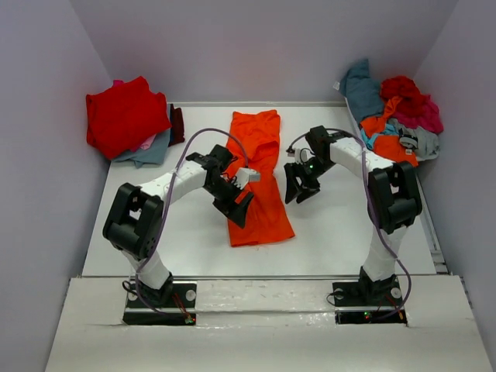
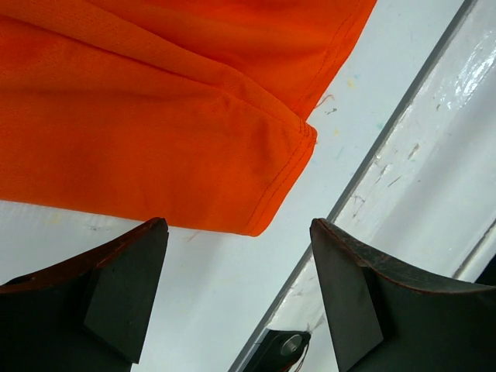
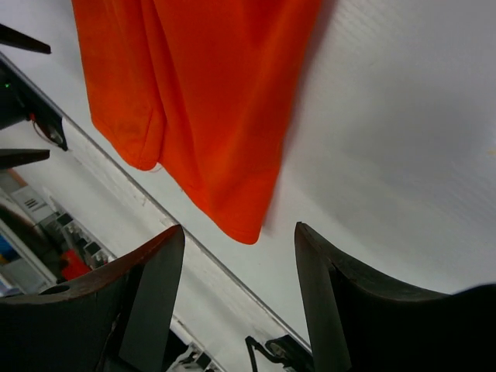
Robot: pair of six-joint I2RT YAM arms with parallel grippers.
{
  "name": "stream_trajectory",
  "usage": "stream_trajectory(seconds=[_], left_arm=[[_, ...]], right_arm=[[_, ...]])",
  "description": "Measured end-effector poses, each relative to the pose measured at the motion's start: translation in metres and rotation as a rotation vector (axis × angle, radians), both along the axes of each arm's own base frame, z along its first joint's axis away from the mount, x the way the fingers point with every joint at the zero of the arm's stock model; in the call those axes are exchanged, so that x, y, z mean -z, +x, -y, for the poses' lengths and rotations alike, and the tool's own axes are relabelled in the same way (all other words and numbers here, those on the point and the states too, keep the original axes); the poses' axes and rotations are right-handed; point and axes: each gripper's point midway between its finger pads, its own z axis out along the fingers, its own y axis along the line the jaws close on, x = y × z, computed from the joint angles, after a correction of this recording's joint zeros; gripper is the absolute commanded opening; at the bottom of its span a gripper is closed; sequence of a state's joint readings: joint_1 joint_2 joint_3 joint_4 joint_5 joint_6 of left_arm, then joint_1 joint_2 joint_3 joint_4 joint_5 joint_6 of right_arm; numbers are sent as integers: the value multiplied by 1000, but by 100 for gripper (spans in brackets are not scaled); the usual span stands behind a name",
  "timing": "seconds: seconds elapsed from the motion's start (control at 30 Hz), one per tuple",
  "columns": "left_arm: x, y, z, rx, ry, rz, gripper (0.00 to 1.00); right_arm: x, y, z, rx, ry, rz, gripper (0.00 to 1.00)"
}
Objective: Fold and stack the t-shirts
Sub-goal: Fold the tshirt
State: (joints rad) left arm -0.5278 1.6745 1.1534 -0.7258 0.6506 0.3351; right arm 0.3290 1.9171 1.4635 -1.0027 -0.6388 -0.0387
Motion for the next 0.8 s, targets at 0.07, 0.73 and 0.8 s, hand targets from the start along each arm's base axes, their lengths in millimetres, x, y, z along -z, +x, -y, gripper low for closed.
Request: stream_trajectory(seconds=[0.07, 0.73, 0.8], left_arm=[[1, 1, 0, -3, -20, -21, 86], [38, 0, -18, -44, -116, -193, 86], [38, 6, -27, -93, -144, -225, 86]], right_arm=[[4, -9, -3, -9, 30, -32, 65], [11, -37, -16, -71, 198, -118, 64], [13, -37, -17, -71, 200, -128, 64]])
